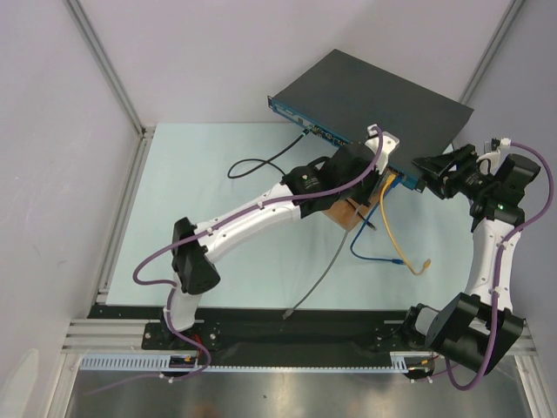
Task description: Insert the plug into the switch port
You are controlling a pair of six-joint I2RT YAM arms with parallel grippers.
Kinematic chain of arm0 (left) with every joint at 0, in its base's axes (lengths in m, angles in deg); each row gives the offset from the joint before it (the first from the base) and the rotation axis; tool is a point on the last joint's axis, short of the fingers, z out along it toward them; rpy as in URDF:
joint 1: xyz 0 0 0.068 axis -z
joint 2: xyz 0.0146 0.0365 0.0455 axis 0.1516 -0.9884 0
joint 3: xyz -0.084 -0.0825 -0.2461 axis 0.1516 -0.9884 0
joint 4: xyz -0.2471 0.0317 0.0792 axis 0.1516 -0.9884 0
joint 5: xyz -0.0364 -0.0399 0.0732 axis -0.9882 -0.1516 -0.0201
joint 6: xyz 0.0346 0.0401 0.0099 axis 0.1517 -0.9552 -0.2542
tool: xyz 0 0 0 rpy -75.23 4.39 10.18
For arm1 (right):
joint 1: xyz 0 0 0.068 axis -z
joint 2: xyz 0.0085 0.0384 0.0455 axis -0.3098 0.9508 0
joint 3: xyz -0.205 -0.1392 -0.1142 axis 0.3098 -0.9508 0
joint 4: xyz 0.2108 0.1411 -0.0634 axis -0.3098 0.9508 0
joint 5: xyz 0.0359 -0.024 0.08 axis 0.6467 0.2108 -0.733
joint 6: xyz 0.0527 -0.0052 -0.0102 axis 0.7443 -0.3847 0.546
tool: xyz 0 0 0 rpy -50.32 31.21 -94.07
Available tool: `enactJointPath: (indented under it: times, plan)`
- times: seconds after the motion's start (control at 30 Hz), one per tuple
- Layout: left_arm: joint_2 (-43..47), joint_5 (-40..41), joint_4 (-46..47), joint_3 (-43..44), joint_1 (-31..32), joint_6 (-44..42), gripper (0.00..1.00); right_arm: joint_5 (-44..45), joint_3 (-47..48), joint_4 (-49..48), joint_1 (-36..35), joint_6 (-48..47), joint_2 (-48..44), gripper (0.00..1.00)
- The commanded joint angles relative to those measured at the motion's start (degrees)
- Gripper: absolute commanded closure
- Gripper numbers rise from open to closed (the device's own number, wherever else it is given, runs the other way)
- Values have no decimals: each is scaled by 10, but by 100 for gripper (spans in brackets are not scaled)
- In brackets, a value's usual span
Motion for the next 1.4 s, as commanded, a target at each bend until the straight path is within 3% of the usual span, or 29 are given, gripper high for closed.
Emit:
enactJointPath:
  times: [0.0,1.37]
  plan:
    - [-4,7,53,5,-14,10,100,9,-8,14,5,-29,9,45]
    - [16,-11,25,-10,-12,39,100,19,-8,10,6,-36,10,39]
